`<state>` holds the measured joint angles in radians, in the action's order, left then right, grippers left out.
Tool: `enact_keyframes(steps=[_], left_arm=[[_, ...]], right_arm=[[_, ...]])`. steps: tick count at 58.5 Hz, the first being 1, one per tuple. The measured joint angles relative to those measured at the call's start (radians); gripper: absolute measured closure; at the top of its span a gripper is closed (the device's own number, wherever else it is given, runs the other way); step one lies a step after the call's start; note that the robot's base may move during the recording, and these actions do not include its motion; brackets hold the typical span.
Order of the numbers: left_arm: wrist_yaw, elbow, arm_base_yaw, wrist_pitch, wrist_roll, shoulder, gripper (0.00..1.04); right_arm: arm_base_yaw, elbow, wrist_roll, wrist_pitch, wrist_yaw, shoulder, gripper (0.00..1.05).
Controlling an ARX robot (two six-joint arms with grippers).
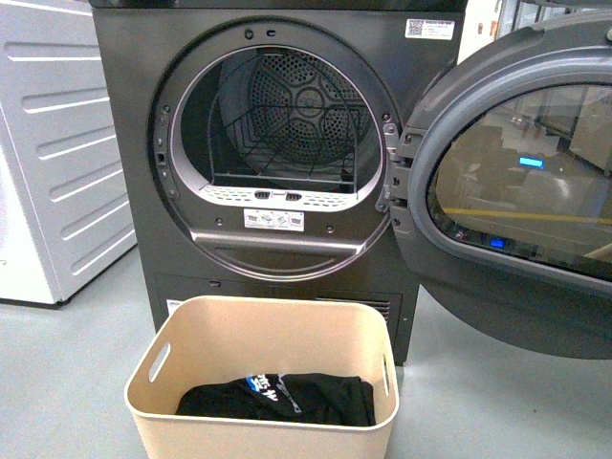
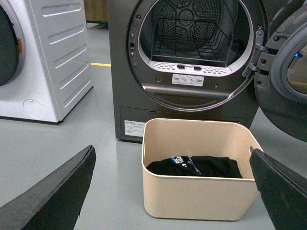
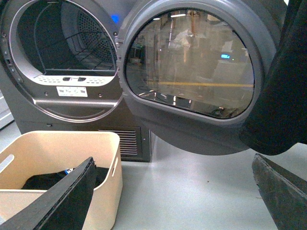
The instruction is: Move hamper under clothes hanger
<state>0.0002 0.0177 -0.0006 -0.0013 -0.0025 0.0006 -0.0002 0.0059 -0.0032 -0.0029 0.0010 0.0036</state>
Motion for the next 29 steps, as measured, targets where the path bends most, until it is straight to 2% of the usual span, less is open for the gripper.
enact_keyframes(steps=[29], left_arm=[[0.000, 0.000, 0.000, 0.000, 0.000, 0.000, 0.07]], right_arm=[[0.000, 0.000, 0.000, 0.000, -0.001, 0.000, 0.08]])
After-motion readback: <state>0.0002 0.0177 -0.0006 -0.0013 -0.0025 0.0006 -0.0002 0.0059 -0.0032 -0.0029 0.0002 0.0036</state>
